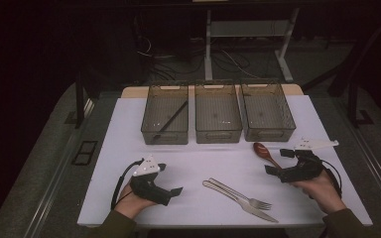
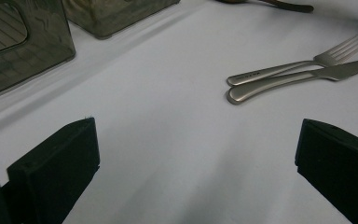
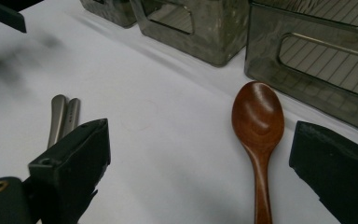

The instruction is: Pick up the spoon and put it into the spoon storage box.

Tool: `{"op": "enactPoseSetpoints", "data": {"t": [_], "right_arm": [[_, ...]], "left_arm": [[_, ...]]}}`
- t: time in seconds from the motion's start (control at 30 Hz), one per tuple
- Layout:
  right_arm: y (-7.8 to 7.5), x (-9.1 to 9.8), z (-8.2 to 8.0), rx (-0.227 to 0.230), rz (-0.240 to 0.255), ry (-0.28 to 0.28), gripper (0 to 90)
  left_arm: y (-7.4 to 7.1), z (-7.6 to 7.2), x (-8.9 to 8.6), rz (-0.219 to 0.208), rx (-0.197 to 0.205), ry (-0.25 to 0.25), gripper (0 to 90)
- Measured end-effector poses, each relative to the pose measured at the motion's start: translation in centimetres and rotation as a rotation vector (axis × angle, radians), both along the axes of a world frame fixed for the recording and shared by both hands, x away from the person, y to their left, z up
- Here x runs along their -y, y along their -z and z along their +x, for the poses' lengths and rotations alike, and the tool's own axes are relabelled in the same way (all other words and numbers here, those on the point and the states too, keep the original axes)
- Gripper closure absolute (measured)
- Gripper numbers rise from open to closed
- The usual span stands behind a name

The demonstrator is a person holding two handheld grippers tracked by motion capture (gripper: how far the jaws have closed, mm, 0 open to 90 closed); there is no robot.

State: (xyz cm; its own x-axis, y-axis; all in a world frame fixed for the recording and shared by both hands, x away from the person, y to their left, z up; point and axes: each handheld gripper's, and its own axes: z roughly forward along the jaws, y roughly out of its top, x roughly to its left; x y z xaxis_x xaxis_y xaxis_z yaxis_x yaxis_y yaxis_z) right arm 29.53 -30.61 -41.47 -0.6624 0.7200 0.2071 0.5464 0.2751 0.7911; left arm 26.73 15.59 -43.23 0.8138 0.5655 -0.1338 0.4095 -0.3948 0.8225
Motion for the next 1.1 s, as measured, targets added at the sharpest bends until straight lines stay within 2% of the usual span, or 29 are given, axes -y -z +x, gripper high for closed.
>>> {"op": "enactPoseSetpoints", "data": {"t": [0.47, 0.53, 0.77, 1.1], "right_arm": [[0.3, -0.5, 3.3, -0.040, -0.017, 0.035, 8.4], [0.2, -0.6, 3.9, -0.039, -0.016, 0.038, 14.8], [0.6, -1.2, 5.5, -0.059, -0.024, 0.055, 16.2], [1.9, -0.8, 7.1, -0.109, -0.034, 0.095, 36.5]], "left_arm": [[0.1, 0.0, 0.0, 0.011, 0.011, 0.001, 0.0], [0.1, 0.0, 0.1, 0.010, 0.013, 0.001, 0.0], [0.2, 0.0, 0.1, 0.016, 0.016, 0.007, 0.0], [0.2, -0.1, 0.2, 0.019, 0.017, 0.012, 0.0]]}}
